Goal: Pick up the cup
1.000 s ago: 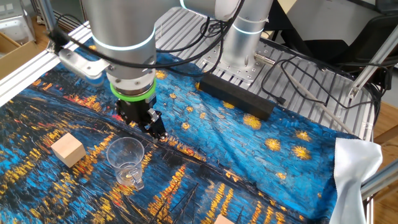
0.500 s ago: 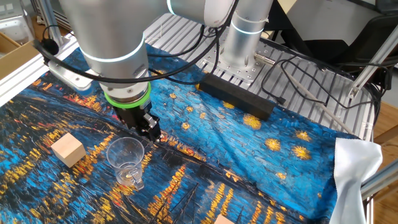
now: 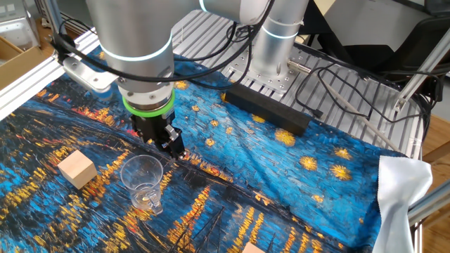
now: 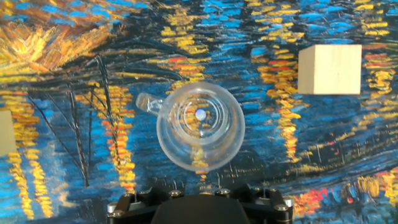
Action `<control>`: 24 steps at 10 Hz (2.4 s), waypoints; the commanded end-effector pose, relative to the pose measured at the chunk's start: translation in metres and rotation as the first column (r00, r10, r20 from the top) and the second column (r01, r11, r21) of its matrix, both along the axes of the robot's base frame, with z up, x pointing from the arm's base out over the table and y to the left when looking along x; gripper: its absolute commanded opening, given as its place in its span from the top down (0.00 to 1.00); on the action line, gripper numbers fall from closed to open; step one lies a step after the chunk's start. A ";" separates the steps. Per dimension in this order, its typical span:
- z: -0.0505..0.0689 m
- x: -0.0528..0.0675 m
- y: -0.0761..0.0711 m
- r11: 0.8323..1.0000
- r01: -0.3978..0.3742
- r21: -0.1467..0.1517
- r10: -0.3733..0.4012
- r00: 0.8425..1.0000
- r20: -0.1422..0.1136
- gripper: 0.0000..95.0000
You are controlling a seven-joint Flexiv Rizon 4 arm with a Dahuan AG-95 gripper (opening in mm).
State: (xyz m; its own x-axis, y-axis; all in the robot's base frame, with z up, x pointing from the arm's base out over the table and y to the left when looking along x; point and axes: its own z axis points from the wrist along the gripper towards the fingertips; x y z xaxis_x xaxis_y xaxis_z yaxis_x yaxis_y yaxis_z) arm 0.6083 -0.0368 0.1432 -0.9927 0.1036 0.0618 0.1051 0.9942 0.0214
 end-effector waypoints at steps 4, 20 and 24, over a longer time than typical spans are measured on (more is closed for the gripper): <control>0.000 0.001 0.001 1.000 0.000 0.001 0.000 1.000 0.016 0.00; -0.026 0.054 -0.007 1.000 -0.005 0.004 0.005 0.998 0.065 0.00; -0.031 0.056 -0.005 1.000 -0.007 0.002 0.007 0.997 0.071 0.00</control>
